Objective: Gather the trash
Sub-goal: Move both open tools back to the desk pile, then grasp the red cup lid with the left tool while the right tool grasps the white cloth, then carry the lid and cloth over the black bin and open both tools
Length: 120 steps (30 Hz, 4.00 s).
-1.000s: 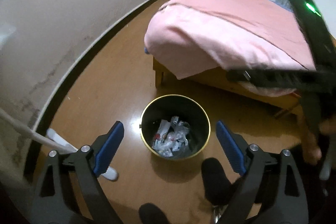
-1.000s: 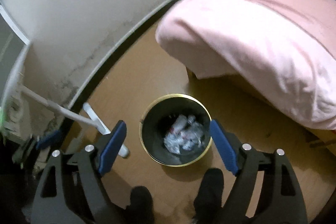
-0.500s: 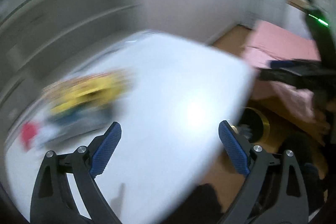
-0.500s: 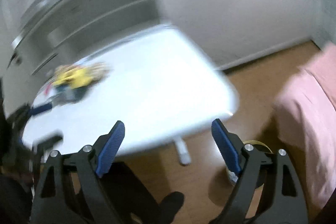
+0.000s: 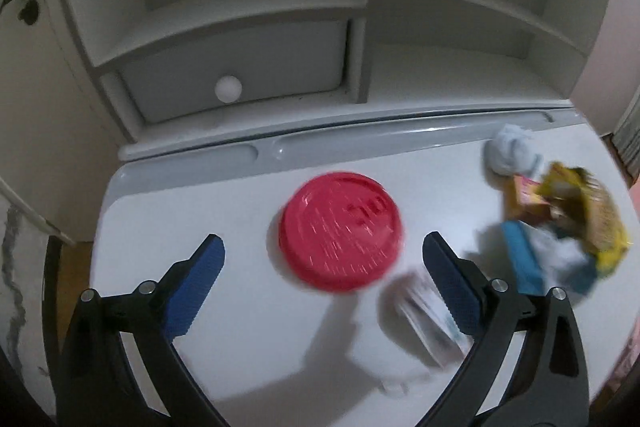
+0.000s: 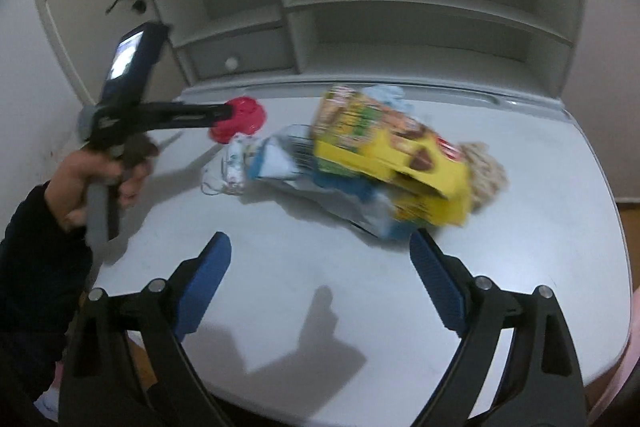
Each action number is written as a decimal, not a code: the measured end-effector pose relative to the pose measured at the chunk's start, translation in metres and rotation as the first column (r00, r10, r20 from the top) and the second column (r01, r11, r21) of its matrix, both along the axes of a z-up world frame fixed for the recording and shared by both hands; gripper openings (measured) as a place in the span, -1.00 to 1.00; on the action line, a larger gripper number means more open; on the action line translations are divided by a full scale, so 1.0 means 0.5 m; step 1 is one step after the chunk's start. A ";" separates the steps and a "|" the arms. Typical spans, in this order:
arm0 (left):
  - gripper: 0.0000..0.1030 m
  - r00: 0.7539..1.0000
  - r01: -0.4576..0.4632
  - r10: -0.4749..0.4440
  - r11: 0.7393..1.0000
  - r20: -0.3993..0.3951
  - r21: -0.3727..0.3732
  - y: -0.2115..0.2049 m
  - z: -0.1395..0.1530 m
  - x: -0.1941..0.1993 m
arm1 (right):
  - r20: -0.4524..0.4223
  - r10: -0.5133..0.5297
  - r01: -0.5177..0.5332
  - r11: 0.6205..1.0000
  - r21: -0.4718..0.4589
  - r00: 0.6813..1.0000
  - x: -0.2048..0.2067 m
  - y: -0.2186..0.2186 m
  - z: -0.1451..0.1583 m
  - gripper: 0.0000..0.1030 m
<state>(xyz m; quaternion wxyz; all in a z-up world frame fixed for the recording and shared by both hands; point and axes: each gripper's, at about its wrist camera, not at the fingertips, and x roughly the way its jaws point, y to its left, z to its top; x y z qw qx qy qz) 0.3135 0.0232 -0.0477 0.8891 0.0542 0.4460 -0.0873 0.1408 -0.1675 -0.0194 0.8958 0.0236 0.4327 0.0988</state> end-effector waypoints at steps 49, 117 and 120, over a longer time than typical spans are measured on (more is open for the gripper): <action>0.53 0.995 0.060 -0.054 0.996 0.082 -0.069 0.062 0.075 -0.074 | -0.196 -0.327 0.341 0.939 0.039 0.924 0.149 -0.311 0.145 -0.76; 0.56 0.408 0.899 -0.906 0.420 -0.111 -0.126 -1.205 -0.391 -0.699 | -0.306 -0.847 0.893 0.449 0.029 0.435 -0.697 -0.981 -0.497 0.33; 0.57 0.402 0.900 -0.908 0.415 -0.117 -0.130 -1.209 -0.395 -0.704 | -0.307 -0.853 0.900 0.434 0.029 0.421 -0.702 -0.987 -0.496 0.33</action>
